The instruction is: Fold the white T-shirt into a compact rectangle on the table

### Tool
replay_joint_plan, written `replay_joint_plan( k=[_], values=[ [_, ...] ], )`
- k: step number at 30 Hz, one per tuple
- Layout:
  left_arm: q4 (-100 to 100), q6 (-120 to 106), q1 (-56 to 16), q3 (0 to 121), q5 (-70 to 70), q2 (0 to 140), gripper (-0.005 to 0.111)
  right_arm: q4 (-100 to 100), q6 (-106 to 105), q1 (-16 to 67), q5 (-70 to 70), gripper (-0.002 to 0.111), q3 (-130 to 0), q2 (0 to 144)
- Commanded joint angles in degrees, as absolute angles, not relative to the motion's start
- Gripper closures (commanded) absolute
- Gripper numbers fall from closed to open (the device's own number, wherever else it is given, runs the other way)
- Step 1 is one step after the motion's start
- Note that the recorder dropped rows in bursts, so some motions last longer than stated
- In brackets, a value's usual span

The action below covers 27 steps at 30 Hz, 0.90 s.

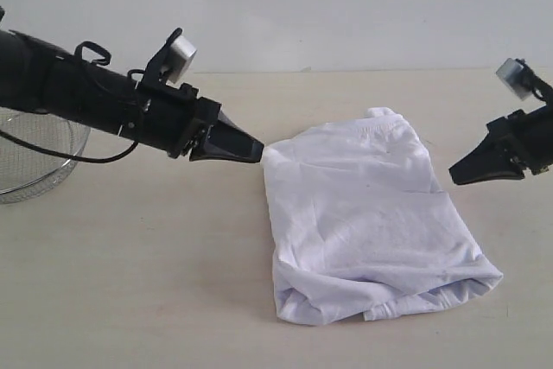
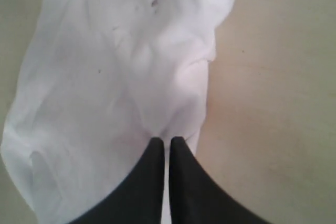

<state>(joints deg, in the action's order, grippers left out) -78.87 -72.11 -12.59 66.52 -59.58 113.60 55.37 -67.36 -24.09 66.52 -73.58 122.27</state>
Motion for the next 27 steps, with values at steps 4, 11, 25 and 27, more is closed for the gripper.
replay_joint_plan(
  k=[4, 11, 25, 27],
  values=[
    [-80.5, -75.5, -12.5, 60.7, -58.4, 108.4, 0.102, 56.2, -68.4, -23.4, 63.8, 0.080, -73.3, 123.5],
    [-82.7, -76.9, -12.5, 60.7, -58.2, 108.2, 0.102, 56.6, -67.5, -22.9, 62.5, 0.031, -73.3, 123.5],
    [-83.8, -77.5, -12.5, 60.7, -58.1, 108.2, 0.102, 56.6, -67.5, -11.8, 54.8, 0.030, -73.3, 123.5],
    [-83.8, -77.5, -12.5, 60.7, -58.1, 108.2, 0.102, 56.6, -67.5, -9.7, 53.0, 0.039, -73.3, 123.5]
  ],
)
